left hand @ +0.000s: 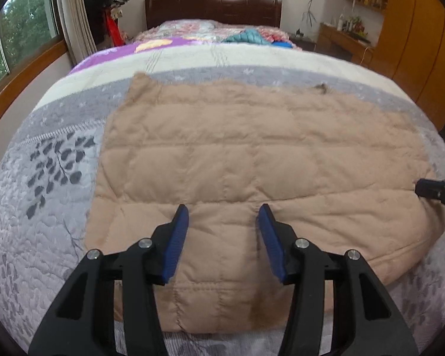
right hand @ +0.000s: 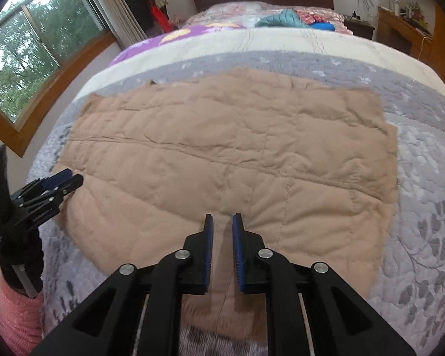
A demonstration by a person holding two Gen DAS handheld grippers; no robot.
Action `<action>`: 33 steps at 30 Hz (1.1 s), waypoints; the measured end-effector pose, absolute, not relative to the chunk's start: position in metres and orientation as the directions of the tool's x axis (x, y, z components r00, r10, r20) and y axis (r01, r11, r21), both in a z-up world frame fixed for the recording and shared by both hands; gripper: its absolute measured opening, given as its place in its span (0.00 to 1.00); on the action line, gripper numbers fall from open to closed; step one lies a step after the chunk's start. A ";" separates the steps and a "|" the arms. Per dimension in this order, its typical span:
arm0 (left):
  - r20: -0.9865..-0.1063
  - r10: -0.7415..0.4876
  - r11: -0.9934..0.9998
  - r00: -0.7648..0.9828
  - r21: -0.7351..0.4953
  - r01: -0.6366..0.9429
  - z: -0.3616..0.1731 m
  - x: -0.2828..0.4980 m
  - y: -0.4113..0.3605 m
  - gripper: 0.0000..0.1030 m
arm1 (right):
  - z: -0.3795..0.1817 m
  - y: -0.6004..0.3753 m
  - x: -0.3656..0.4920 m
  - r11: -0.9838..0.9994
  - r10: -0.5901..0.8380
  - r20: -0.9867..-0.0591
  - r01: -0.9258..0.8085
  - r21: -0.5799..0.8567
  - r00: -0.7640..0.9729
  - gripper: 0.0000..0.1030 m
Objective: Fold large clothes
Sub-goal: 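Move both open tools to the new folded edge of the coat, then grasp the folded edge with both tools, fold it over again, release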
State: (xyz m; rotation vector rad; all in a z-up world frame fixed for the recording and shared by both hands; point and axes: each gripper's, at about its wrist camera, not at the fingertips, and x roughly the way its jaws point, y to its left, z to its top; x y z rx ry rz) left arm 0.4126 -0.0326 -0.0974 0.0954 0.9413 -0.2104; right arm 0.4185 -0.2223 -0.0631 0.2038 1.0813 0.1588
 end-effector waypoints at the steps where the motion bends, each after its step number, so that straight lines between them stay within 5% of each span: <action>1: -0.812 -0.148 0.975 0.564 -0.023 0.223 -0.102 0.413 -0.029 0.49 | -0.067 -0.222 0.422 0.969 0.231 -0.860 -0.027 0.246 0.456 0.13; 12: -0.802 -0.109 0.978 0.587 0.020 0.209 -0.115 0.409 -0.032 0.48 | -0.087 -0.230 0.439 0.951 0.290 -0.860 -0.030 0.307 0.420 0.10; 15: -0.811 -0.130 0.977 0.571 -0.006 0.213 -0.103 0.405 -0.028 0.47 | -0.070 -0.234 0.426 0.946 0.309 -0.841 -0.048 0.322 0.444 0.19; 16: -0.807 -0.145 0.976 0.573 -0.021 0.216 -0.097 0.403 -0.025 0.48 | -0.061 -0.237 0.417 0.945 0.309 -0.827 -0.056 0.322 0.470 0.31; 21: -0.739 -0.192 0.976 0.646 -0.073 0.206 -0.057 0.390 0.016 0.79 | -0.025 -0.269 0.379 0.954 0.269 -0.770 -0.049 0.296 0.579 0.54; 23: -0.727 -0.179 0.981 0.663 -0.084 0.173 -0.050 0.394 0.039 0.87 | -0.017 -0.288 0.368 0.953 0.250 -0.750 -0.018 0.303 0.612 0.74; 33: -0.782 -0.251 0.955 0.570 -0.298 0.012 -0.077 0.451 0.123 0.88 | -0.049 -0.364 0.368 0.905 0.276 -0.753 0.103 0.414 0.597 0.81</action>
